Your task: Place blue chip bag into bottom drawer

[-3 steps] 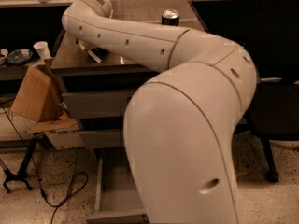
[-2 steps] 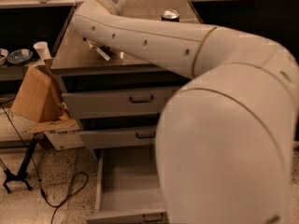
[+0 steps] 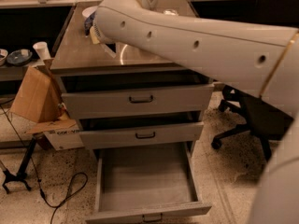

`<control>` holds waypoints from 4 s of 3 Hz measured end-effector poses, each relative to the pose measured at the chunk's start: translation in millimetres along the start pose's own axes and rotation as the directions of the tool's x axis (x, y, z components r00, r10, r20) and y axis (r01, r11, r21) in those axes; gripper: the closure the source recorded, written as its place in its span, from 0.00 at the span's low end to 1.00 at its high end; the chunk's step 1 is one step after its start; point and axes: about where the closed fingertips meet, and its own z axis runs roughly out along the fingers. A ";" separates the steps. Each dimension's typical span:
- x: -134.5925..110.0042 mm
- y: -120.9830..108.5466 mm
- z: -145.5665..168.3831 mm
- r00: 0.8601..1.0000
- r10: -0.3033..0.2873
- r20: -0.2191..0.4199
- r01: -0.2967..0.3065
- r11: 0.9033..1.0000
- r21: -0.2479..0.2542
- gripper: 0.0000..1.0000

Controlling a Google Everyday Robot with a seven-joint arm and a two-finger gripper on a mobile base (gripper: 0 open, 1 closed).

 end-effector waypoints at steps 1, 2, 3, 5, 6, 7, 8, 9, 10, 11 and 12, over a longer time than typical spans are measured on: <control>15.5 -10.9 -32.5 1.000 0.024 -0.016 -0.025 0.996 -0.084 1.00; 65.6 -12.9 -46.1 0.989 0.050 -0.137 -0.076 0.978 -0.192 1.00; 134.9 -10.1 -62.9 0.955 0.033 -0.294 -0.133 0.935 -0.330 1.00; 256.3 -6.4 -66.9 0.887 -0.182 -0.423 -0.095 0.827 -0.555 1.00; 310.8 -8.7 -31.9 0.849 -0.199 -0.489 -0.126 0.823 -0.554 1.00; 371.4 -7.4 21.0 0.786 -0.132 -0.604 -0.225 0.848 -0.479 1.00; 429.9 -4.4 68.1 0.697 -0.056 -0.714 -0.323 0.865 -0.383 1.00; 481.4 -7.6 95.4 0.605 0.004 -0.796 -0.398 0.868 -0.298 1.00; 525.2 -13.4 105.5 0.525 0.050 -0.850 -0.448 0.865 -0.226 1.00; 579.3 -13.3 110.8 0.445 0.081 -0.892 -0.502 0.847 -0.173 1.00; 579.3 -13.3 110.8 0.445 0.081 -0.892 -0.502 0.847 -0.173 1.00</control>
Offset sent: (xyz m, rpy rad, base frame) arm -0.1472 -0.0909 -0.0806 -0.0945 0.3496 0.5997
